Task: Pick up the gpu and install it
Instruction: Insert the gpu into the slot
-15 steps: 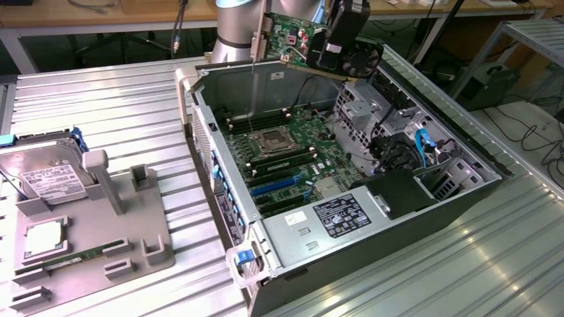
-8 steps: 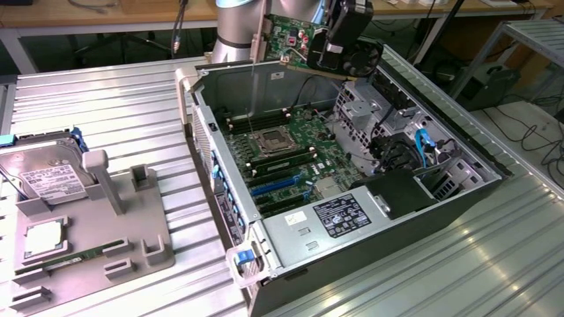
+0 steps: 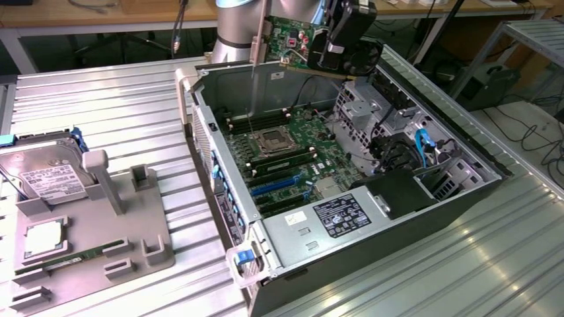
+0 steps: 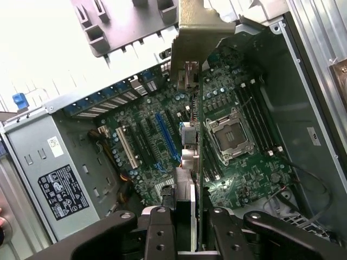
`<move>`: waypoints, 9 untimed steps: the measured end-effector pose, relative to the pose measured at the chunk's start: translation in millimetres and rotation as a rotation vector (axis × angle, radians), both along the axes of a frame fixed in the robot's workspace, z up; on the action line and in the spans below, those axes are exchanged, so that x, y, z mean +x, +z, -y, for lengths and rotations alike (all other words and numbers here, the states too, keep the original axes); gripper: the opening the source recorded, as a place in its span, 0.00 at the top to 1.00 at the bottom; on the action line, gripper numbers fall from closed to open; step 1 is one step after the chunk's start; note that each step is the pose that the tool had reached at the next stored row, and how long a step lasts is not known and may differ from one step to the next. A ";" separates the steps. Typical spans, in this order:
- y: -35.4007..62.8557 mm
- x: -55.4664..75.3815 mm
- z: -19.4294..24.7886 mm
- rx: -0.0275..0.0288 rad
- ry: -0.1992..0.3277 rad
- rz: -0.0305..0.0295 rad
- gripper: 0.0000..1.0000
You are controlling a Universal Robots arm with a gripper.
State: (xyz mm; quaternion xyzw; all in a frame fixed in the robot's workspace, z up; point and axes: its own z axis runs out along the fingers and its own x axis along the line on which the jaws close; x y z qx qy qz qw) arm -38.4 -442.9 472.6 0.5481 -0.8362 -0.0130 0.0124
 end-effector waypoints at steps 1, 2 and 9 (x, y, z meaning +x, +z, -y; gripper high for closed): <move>0.0 0.0 0.0 0.0000 0.004 0.0000 0.72; 0.0 0.0 0.0 0.0000 0.008 0.0000 0.72; 0.0 0.0 0.0 0.0000 0.038 0.0000 0.72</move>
